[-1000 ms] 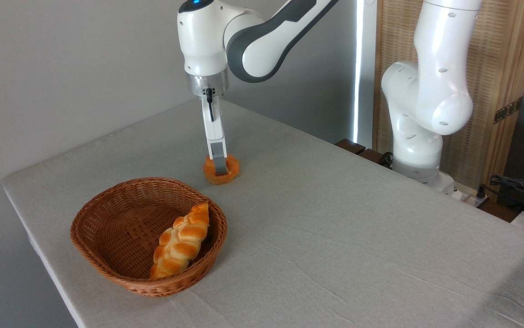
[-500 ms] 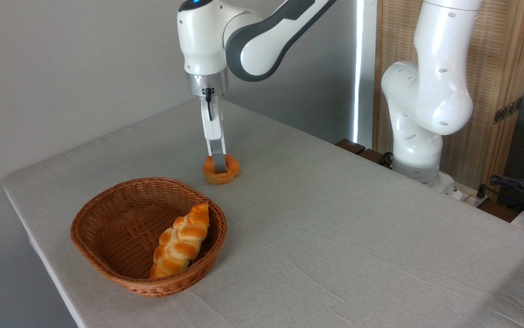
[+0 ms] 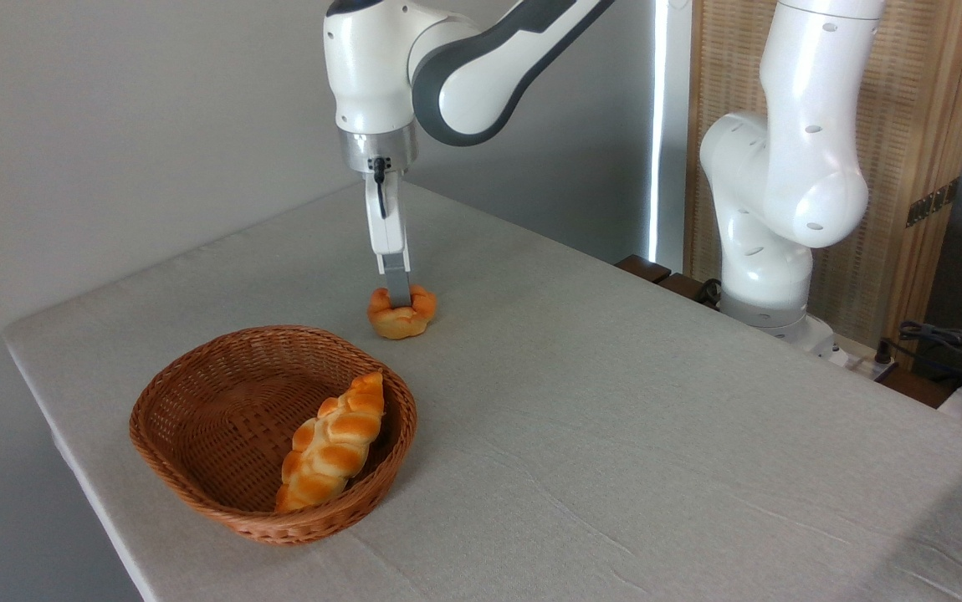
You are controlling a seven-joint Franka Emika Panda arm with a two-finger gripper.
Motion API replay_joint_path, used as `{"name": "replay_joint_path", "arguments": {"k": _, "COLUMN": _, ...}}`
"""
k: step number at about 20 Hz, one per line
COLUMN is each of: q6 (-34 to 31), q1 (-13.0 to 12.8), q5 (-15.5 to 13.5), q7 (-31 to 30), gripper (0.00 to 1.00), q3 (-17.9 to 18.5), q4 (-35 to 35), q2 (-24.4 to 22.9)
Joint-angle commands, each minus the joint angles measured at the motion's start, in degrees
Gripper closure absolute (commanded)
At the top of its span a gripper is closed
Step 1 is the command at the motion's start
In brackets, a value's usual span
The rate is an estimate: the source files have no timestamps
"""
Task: Put bread into the basket
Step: 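Carry the bun over the wicker basket beside the braided loaf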
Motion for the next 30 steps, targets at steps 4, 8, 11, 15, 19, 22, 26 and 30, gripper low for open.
{"name": "replay_joint_path", "arguments": {"k": 4, "q6": -17.29, "q1": 4.09, "q5": -1.21, "q7": 1.23, "gripper": 0.98, "q3": 7.77, "q4": 19.66, "q2": 1.53}}
{"name": "replay_joint_path", "arguments": {"k": 8, "q6": -3.89, "q1": 4.09, "q5": -6.93, "q7": 5.43, "gripper": 0.92, "q3": 13.23, "q4": 21.88, "q2": 3.81}}
{"name": "replay_joint_path", "arguments": {"k": 11, "q6": 3.35, "q1": 4.09, "q5": -6.50, "q7": 12.19, "gripper": 0.79, "q3": 13.24, "q4": 21.70, "q2": 9.25}}
{"name": "replay_joint_path", "arguments": {"k": 15, "q6": 9.17, "q1": 4.09, "q5": -6.23, "q7": 15.99, "gripper": 0.09, "q3": 13.24, "q4": 20.65, "q2": 13.13}}
{"name": "replay_joint_path", "arguments": {"k": 19, "q6": 9.26, "q1": 4.09, "q5": -6.23, "q7": 16.08, "gripper": 0.00, "q3": 12.97, "q4": 20.65, "q2": 14.19}}
{"name": "replay_joint_path", "arguments": {"k": 22, "q6": 9.26, "q1": 4.00, "q5": -6.23, "q7": 16.08, "gripper": 0.00, "q3": 12.97, "q4": 20.65, "q2": 14.19}}
{"name": "replay_joint_path", "arguments": {"k": 26, "q6": 9.43, "q1": 4.09, "q5": -6.41, "q7": 16.08, "gripper": 0.00, "q3": 12.89, "q4": 20.74, "q2": 14.19}}
{"name": "replay_joint_path", "arguments": {"k": 30, "q6": 9.70, "q1": 4.00, "q5": -7.81, "q7": 16.08, "gripper": 0.00, "q3": 12.36, "q4": 20.74, "q2": 14.10}}
